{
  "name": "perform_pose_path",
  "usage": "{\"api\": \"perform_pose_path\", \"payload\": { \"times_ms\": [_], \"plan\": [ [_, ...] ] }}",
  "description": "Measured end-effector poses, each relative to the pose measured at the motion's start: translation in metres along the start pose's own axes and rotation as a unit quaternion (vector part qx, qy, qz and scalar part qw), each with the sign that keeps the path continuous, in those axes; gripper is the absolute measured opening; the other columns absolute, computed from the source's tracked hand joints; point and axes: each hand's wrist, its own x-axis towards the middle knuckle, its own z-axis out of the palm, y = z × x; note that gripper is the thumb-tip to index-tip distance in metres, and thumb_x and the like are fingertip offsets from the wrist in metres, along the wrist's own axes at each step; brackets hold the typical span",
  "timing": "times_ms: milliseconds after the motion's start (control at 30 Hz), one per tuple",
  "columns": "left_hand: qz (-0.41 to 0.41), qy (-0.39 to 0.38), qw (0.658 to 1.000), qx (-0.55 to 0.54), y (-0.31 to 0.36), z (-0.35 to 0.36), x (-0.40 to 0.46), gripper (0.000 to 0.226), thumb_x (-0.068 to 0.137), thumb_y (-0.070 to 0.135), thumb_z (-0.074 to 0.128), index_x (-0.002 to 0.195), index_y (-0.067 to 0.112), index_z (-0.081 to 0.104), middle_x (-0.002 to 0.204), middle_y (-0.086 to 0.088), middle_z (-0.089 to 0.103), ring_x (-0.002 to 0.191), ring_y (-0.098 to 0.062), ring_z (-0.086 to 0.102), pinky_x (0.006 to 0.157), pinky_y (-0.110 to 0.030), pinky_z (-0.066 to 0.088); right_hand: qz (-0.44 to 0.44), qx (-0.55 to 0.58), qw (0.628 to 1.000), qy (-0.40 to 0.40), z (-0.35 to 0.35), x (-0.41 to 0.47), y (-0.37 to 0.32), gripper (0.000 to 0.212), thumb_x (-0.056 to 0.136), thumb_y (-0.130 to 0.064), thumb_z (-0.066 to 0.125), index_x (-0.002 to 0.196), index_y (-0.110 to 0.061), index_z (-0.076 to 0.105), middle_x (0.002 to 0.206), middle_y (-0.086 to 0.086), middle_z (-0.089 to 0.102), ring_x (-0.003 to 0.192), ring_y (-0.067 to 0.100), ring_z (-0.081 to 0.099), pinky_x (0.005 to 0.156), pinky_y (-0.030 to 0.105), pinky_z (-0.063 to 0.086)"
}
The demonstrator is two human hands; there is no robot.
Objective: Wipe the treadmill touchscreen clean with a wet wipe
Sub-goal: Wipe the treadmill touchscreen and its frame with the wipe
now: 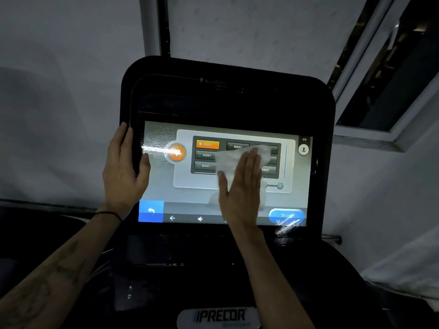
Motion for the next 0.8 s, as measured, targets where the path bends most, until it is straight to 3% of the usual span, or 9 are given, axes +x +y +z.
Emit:
{"api": "perform_pose_path", "payload": {
  "times_ms": [100, 200, 300, 467, 633, 800],
  "plan": [
    [-0.003, 0.007, 1.0, 0.002, -0.001, 0.001, 0.0, 0.06, 0.102, 0.023, 0.051, 0.158, 0.006, 0.037, 0.166, -0.011, 0.033, 0.153, -0.026, 0.036, 0.113, -0.041, 0.043, 0.048, -0.004, 0.998, 0.029, -0.006, -0.008, 0.02, 0.079, 0.105, -0.051, 0.035, 0.161, 0.0, 0.012, 0.171, 0.016, 0.0, 0.159, 0.029, 0.001, 0.127, 0.05, 0.017],
    [0.002, 0.011, 1.0, 0.0, -0.001, 0.001, 0.001, 0.06, 0.102, 0.023, 0.051, 0.158, 0.006, 0.037, 0.166, -0.011, 0.033, 0.153, -0.026, 0.036, 0.115, -0.039, 0.041, 0.001, -0.013, 1.0, -0.012, 0.0, -0.045, 0.014, 0.078, 0.106, -0.048, 0.036, 0.162, 0.0, 0.008, 0.171, 0.016, -0.003, 0.159, 0.03, -0.003, 0.129, 0.046, 0.008],
    [0.003, 0.007, 1.0, 0.003, -0.001, 0.0, 0.001, 0.06, 0.102, 0.022, 0.051, 0.158, 0.006, 0.037, 0.166, -0.011, 0.033, 0.154, -0.026, 0.035, 0.116, -0.034, 0.038, -0.037, -0.024, 0.999, -0.026, 0.0, -0.029, 0.011, 0.078, 0.106, -0.051, 0.032, 0.162, -0.002, 0.01, 0.172, 0.014, -0.003, 0.159, 0.027, -0.004, 0.129, 0.04, 0.003],
    [0.002, 0.007, 1.0, 0.003, -0.002, 0.002, 0.0, 0.06, 0.102, 0.024, 0.05, 0.158, 0.006, 0.037, 0.166, -0.011, 0.033, 0.153, -0.026, 0.036, 0.113, -0.042, 0.044, 0.058, -0.007, 0.998, 0.01, -0.008, -0.022, 0.023, 0.081, 0.105, -0.054, 0.03, 0.162, -0.001, 0.007, 0.171, 0.013, -0.005, 0.159, 0.026, -0.005, 0.129, 0.045, 0.01],
    [0.003, 0.002, 1.0, 0.006, -0.001, 0.0, 0.001, 0.06, 0.102, 0.023, 0.05, 0.158, 0.006, 0.037, 0.166, -0.011, 0.032, 0.153, -0.026, 0.036, 0.114, -0.044, 0.044, 0.009, 0.004, 1.0, -0.017, 0.004, -0.037, -0.001, 0.082, 0.105, -0.054, 0.029, 0.161, 0.002, 0.008, 0.171, 0.016, -0.004, 0.159, 0.028, -0.006, 0.129, 0.039, 0.001],
    [-0.001, 0.004, 1.0, 0.004, 0.0, 0.001, 0.0, 0.061, 0.102, 0.025, 0.049, 0.158, 0.005, 0.036, 0.166, -0.012, 0.032, 0.154, -0.026, 0.035, 0.116, -0.04, 0.041, 0.037, -0.016, 0.999, 0.012, -0.007, -0.02, 0.026, 0.08, 0.106, -0.052, 0.032, 0.161, 0.001, 0.01, 0.171, 0.017, 0.0, 0.159, 0.028, -0.001, 0.129, 0.046, 0.012]
  ]
}}
